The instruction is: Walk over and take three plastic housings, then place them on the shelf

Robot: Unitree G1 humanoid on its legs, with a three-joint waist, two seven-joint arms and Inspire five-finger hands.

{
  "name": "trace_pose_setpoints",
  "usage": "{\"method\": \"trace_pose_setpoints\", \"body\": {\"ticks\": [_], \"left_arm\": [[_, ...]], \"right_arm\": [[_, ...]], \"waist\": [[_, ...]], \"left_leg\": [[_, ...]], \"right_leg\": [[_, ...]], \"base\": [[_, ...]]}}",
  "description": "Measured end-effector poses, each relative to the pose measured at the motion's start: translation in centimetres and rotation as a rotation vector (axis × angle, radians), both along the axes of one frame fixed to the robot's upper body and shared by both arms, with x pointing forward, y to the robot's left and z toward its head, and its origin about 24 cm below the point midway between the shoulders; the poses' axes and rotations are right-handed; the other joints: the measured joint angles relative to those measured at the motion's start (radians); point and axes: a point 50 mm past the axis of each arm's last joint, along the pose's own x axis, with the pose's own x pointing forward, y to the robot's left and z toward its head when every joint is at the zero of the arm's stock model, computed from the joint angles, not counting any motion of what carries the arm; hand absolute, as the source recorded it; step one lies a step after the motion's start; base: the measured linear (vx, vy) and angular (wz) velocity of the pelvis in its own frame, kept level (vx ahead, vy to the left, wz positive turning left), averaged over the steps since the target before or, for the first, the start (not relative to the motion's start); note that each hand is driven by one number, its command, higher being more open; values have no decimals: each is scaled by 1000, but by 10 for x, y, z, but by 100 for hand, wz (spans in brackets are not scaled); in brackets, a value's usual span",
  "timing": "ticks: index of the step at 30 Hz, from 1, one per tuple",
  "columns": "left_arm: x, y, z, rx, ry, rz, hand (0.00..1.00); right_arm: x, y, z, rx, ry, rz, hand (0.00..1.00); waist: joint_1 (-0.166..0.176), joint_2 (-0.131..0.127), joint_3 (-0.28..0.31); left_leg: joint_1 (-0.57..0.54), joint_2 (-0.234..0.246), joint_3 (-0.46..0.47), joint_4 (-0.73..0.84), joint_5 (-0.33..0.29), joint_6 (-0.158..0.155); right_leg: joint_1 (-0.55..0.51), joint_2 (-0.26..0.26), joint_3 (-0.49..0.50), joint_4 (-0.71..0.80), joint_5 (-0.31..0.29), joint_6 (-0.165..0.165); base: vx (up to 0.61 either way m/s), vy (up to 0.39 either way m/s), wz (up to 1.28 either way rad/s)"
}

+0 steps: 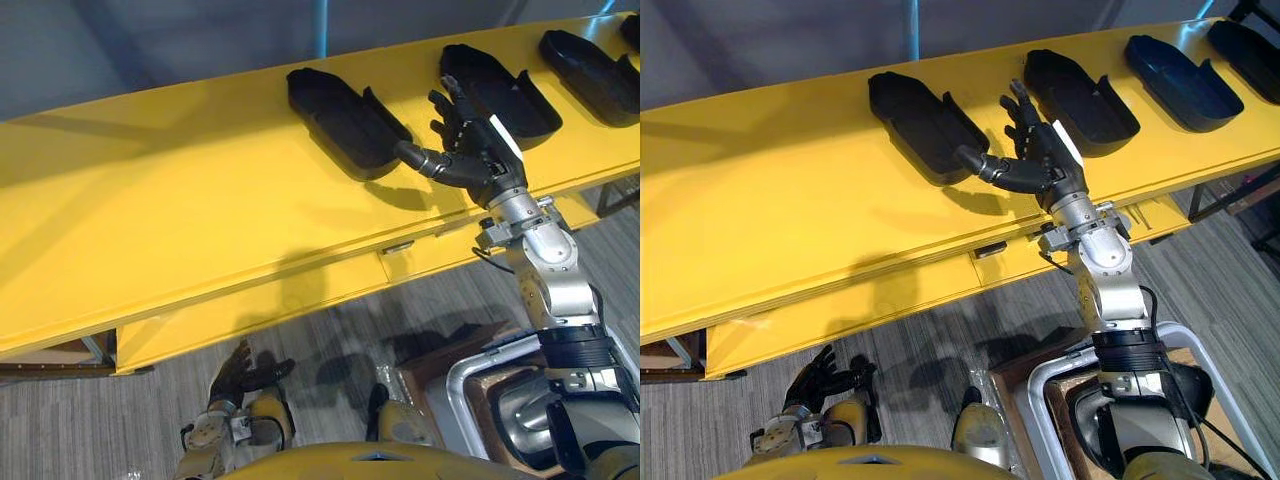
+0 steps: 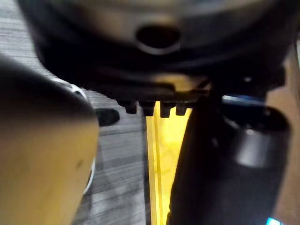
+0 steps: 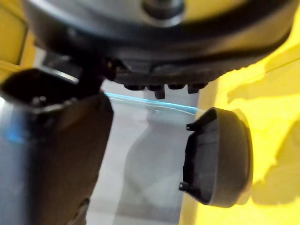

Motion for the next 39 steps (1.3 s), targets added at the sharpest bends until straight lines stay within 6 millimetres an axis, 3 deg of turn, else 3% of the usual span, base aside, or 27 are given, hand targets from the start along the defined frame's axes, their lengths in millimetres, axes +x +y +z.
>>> {"method": "trace_pose_setpoints", "body": {"ticks": [12, 25, 39], "left_arm": [[8, -4, 4, -30, -37, -32, 100], [15, -8, 9, -52, -74, -54, 100], [17, -8, 10, -53, -77, -56, 100]], "right_arm": [[3, -3, -12, 80, 38, -4, 100], [6, 6, -19, 39, 75, 105, 100], [8, 9, -15, 42, 62, 110, 100]], "waist": [[45, 0, 3], [61, 9, 32], [61, 9, 40]], "left_leg": [[-35, -8, -15, 0, 10, 8], [-41, -14, -27, 0, 13, 9], [-44, -14, -27, 1, 13, 8]], "right_leg": [[-50, -15, -12, 52, -14, -4], [-62, -26, -23, 86, -36, -6], [-69, -26, -21, 93, -43, -7]], "base": [[-18, 3, 3], [-4, -3, 3], [0, 0, 0]]}}
